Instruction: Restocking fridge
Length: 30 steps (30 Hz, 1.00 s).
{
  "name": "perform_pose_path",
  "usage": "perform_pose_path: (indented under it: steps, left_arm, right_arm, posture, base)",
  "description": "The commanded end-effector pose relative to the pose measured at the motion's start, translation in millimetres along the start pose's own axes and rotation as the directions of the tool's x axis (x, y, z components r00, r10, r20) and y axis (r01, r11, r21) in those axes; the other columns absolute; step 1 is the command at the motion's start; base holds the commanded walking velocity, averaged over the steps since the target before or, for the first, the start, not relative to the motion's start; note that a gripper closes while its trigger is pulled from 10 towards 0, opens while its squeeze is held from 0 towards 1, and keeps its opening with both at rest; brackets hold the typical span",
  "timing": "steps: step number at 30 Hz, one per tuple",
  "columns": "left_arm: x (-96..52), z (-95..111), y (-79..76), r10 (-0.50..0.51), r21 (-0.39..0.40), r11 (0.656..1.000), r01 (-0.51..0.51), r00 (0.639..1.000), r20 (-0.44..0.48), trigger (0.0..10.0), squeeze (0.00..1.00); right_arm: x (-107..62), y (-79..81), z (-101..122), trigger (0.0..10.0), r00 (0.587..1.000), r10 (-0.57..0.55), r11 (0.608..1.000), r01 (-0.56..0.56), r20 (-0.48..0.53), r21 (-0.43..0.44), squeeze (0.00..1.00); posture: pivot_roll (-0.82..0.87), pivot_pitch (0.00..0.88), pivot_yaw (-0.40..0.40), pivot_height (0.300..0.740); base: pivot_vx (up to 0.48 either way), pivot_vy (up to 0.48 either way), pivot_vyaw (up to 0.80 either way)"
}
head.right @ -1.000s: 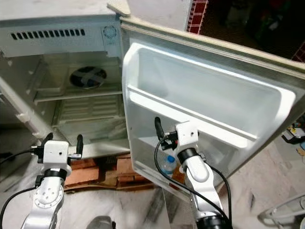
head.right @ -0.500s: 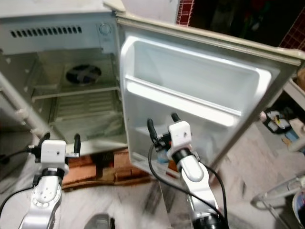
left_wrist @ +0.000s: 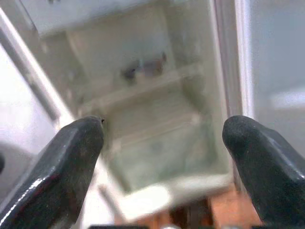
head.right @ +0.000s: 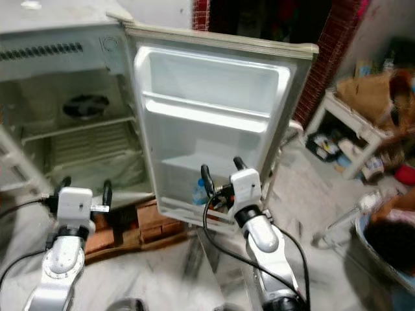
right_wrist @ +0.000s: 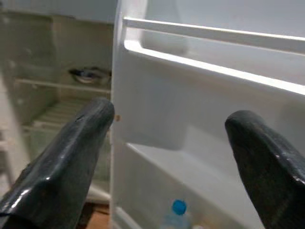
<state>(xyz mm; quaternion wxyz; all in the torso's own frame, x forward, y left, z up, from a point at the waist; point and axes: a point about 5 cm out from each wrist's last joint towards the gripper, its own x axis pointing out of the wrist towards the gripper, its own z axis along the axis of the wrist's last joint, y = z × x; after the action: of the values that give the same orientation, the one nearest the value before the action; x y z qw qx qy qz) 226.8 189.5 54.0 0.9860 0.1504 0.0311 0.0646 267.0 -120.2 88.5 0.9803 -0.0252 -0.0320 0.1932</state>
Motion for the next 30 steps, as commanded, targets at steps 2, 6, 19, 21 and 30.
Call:
perform_pose_path:
  steps: [2, 6, 19, 21, 30]
  left_arm:
    - [7.0, 9.5, -0.1, -0.006, 0.006, 1.0, 0.006, 0.999, 0.038, 10.0, 0.0]
    - [7.1, 9.7, -0.1, -0.006, 0.007, 1.0, 0.006, 0.999, 0.04, 10.0, 0.0]
    - [7.9, 12.9, -3.9, -0.034, 0.005, 0.999, 0.033, 0.998, 0.056, 10.0, 0.0]
    - [7.9, 12.9, -3.9, -0.034, 0.005, 0.999, 0.033, 0.998, 0.056, 10.0, 0.0]
    - [7.9, 12.9, -3.9, -0.034, 0.005, 0.999, 0.033, 0.998, 0.056, 10.0, 0.0]
  right_arm:
    - [0.9, -1.0, 0.9, 10.0, 1.0, 0.002, 1.0, -0.002, 0.001, -0.001, 0.0]
    - [1.0, -0.9, 0.9, 10.0, 1.0, 0.002, 1.0, -0.002, 0.002, 0.0, 0.0]
    - [1.7, -0.4, 0.2, 10.0, 1.0, 0.002, 1.0, -0.002, 0.001, 0.002, 0.0]
    - [1.7, -0.4, 0.2, 10.0, 1.0, 0.002, 1.0, -0.002, 0.001, 0.002, 0.0]
    - [1.7, -0.4, 0.2, 10.0, 1.0, 0.002, 1.0, -0.002, 0.001, 0.002, 0.0]
  posture:
    - [0.02, 0.0, -0.007, 0.74]
    - [0.02, 0.0, -0.007, 0.74]
    - [0.03, 0.0, -0.009, 0.74]
    - [0.03, 0.0, -0.009, 0.74]
    - [0.03, 0.0, -0.009, 0.74]
  base:
    - [0.0, 0.0, 0.0]
    - [0.0, 0.0, 0.0]
    - [0.0, 0.0, 0.0]
    - [0.0, 0.0, 0.0]
    - [0.0, 0.0, 0.0]
